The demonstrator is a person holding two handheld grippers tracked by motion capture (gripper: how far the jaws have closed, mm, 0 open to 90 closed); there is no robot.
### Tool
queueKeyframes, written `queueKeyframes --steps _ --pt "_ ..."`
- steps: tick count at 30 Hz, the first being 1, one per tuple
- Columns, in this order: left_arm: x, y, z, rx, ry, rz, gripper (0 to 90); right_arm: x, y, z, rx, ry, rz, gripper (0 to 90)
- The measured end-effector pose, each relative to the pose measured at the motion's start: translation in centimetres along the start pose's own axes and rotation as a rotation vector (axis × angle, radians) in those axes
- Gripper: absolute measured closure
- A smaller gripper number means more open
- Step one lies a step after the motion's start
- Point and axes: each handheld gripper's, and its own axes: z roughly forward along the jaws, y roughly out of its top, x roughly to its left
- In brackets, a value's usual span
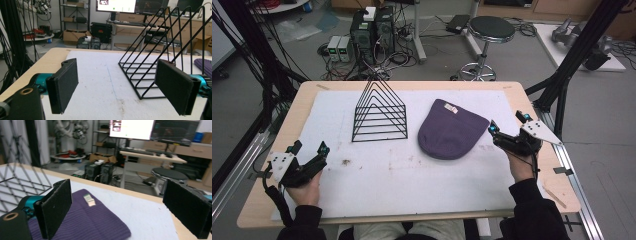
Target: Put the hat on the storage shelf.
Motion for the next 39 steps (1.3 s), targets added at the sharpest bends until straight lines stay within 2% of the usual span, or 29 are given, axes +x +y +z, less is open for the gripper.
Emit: queueKeyframes --steps 4,9,13,22,26,37,39 --pt "0.0 0.0 0.0 0.0 -0.003 -0.001 19.3 0.6 1.3 0.8 0.016 0.068 -0.047 8.0" --pt "0.0 0.0 0.1 0.0 -0.004 -0.001 19.4 1.3 2.4 1.7 0.033 0.118 -0.095 8.0" --pt "0.0 0.0 0.1 0.0 -0.006 -0.003 19.4 1.8 2.9 2.5 0.06 0.179 -0.129 8.0" --pt "0.0 0.0 0.1 0.001 -0.008 0.001 19.6 2.6 3.7 3.5 0.118 0.271 -0.201 8.0" --pt "-0.1 0.0 0.1 0.002 -0.01 0.001 19.6 3.1 4.1 4.1 0.154 0.346 -0.24 8.0" --pt "0.0 0.0 0.1 0.0 -0.012 0.0 19.9 5.6 5.1 6.1 0.287 0.524 -0.435 8.0" --pt "0.0 0.0 0.1 0.0 -0.013 -0.002 19.9 5.9 5.1 6.6 0.317 0.557 -0.455 8.0"
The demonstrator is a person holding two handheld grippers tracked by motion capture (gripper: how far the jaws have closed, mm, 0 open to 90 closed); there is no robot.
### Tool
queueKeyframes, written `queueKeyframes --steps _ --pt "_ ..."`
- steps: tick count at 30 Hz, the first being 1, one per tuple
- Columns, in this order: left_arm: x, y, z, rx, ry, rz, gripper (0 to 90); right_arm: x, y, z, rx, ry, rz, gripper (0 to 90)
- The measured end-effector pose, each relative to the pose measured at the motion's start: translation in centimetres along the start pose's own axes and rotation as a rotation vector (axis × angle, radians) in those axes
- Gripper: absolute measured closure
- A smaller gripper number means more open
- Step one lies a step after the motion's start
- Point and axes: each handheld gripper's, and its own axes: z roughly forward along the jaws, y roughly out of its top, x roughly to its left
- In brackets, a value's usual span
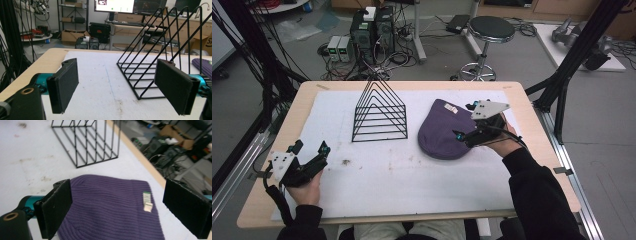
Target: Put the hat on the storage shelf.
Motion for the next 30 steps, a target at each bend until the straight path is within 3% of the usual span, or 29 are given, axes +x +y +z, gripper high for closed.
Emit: queueKeyframes --steps 10,17,30 --pt "-0.1 0.0 0.0 0.0 -0.009 0.0 20.3 0.3 0.7 2.5 0.126 0.111 -0.071 8.0" --pt "0.0 0.0 0.0 0.0 -0.012 -0.005 20.4 0.7 0.6 3.5 0.171 0.154 -0.089 8.0" --pt "0.1 0.0 0.0 -0.005 -0.012 -0.005 20.5 3.0 -0.6 7.2 0.313 0.255 -0.153 8.0"
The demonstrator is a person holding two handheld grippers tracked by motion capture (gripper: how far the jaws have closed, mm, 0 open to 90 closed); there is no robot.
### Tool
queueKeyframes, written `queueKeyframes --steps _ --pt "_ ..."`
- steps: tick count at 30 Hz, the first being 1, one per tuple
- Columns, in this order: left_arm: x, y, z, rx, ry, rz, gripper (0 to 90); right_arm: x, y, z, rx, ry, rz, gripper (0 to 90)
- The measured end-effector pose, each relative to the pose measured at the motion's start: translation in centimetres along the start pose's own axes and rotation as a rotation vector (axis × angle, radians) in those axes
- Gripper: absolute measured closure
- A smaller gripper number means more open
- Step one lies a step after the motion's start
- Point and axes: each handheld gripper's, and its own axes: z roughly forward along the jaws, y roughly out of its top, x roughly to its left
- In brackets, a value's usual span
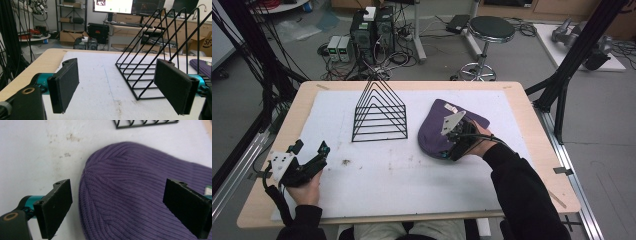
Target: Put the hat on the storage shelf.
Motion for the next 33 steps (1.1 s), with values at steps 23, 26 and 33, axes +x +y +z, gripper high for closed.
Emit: queueKeyframes --steps 23,26,33 --pt "-0.2 0.0 -0.1 -0.01 -0.016 0.012 22.8 0.2 -1.2 3.9 0.215 0.066 -0.071 8.1" --pt "-0.3 0.0 0.0 -0.009 -0.019 0.013 22.8 -0.1 -1.7 3.9 0.246 0.05 -0.08 8.1" --pt "-0.3 -0.1 0.0 -0.008 -0.025 0.007 22.8 -0.3 -1.8 3.7 0.24 0.093 -0.09 20.1"
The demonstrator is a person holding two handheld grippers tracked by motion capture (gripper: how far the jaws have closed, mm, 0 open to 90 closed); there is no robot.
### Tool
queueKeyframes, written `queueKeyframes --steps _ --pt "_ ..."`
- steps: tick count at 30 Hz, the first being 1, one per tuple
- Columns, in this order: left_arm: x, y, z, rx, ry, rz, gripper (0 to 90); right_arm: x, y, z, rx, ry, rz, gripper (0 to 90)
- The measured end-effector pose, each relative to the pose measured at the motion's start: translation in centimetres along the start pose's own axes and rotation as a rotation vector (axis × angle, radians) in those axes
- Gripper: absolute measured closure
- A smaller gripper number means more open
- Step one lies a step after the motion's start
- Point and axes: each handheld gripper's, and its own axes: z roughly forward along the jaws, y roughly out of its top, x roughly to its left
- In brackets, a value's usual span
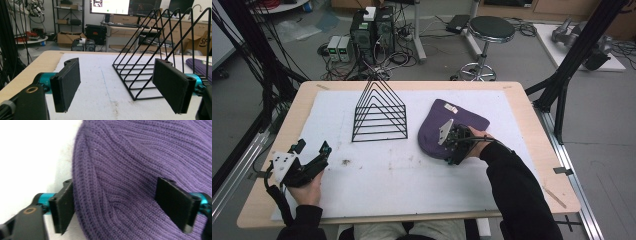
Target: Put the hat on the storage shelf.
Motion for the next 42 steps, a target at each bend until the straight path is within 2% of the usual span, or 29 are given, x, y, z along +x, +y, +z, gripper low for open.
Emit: queueKeyframes --steps 6,12,14,17,24,27,31,37,42 --pt "-0.05 -0.02 0.02 -0.002 0.0 0.0 22.9 -0.48 -0.32 0.06 -0.025 0.052 0.018 26.3" --pt "-0.01 -0.03 0.05 -0.002 0.0 0.0 23.0 -0.72 -0.43 0.06 -0.035 0.068 0.019 28.7" --pt "-0.01 -0.03 0.04 -0.002 0.0 0.001 23.2 -0.72 -0.4 -0.05 -0.039 0.061 0.02 33.5" --pt "-0.03 -0.02 0.04 -0.002 -0.002 0.0 23.2 -0.79 -0.35 0.07 -0.042 0.058 0.022 34.9" --pt "-0.04 -0.02 0.02 -0.002 -0.006 -0.002 23.4 -0.77 -0.49 -0.09 -0.043 0.1 0.064 49.9" --pt "-0.02 -0.05 0.03 0.001 -0.011 -0.003 23.4 -0.81 -0.36 -0.12 -0.039 0.084 0.096 58.6" --pt "-0.03 -0.08 0.04 0.002 -0.012 -0.005 23.5 -0.73 -0.17 -0.19 -0.027 0.048 0.108 69.1" --pt "-0.03 -0.1 0.06 0.002 -0.014 -0.005 23.5 -0.63 -0.02 -0.42 -0.021 0.023 0.138 74.9" --pt "-0.02 -0.1 0.05 0.001 -0.015 -0.004 23.5 -0.54 0.12 -0.77 -0.026 0.003 0.142 76.0"
